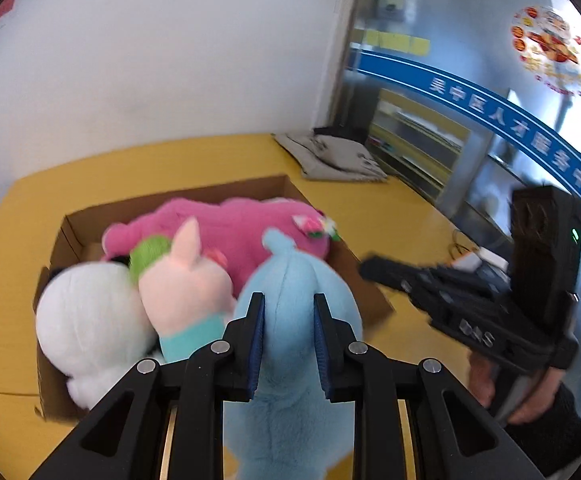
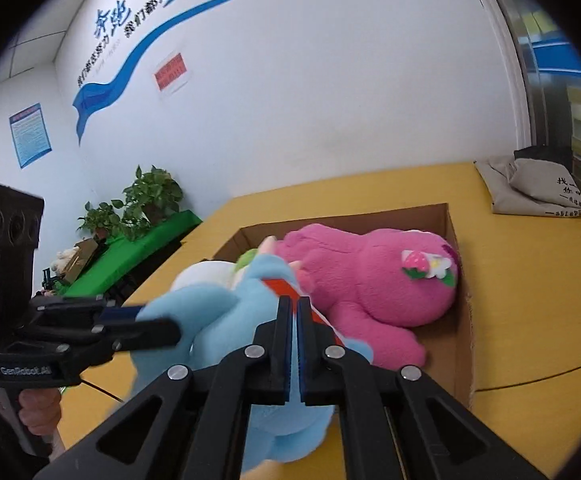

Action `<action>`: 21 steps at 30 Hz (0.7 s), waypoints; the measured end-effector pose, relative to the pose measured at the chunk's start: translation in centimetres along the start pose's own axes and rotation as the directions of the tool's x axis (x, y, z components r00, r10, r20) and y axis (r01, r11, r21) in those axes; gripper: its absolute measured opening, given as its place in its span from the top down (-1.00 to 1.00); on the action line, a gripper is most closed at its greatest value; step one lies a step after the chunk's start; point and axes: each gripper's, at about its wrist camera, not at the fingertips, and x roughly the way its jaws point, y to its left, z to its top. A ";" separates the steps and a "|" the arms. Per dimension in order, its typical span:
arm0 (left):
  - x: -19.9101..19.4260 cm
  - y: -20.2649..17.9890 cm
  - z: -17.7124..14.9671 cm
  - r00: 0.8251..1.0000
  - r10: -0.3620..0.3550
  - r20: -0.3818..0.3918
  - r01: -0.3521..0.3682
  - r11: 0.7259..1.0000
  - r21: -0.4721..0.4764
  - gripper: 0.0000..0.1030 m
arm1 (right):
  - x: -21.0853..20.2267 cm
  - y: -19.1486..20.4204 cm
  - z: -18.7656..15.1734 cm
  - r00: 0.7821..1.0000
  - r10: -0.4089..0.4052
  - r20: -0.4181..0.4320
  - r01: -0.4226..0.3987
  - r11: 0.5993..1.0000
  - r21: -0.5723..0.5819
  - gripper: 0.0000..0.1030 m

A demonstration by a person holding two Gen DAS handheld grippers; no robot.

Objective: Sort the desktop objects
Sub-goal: 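Lift the light-blue plush with both tools and carry it over the box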

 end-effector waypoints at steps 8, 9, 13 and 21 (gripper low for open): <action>0.6 5.3 -0.6 0.997 0.063 -0.052 -0.067 0.994 -0.090 0.55 | 2.7 -5.9 -7.1 0.987 0.007 -0.158 0.031 0.971 0.236 -0.41; 0.6 5.6 -0.9 0.997 0.061 -0.054 -0.066 0.993 -0.100 0.55 | 2.8 -5.5 -7.9 0.988 0.010 -0.152 0.028 0.968 0.249 -0.46; -0.1 6.0 -2.1 0.997 0.060 -0.053 -0.066 0.990 -0.121 0.55 | 3.2 -2.7 -9.2 0.983 0.051 -0.178 -0.006 0.969 0.248 -0.47; 0.0 5.5 -2.9 0.997 0.049 -0.058 -0.054 0.993 -0.105 0.54 | 6.2 -2.1 -10.5 0.973 0.081 -0.217 -0.007 0.948 0.319 -0.17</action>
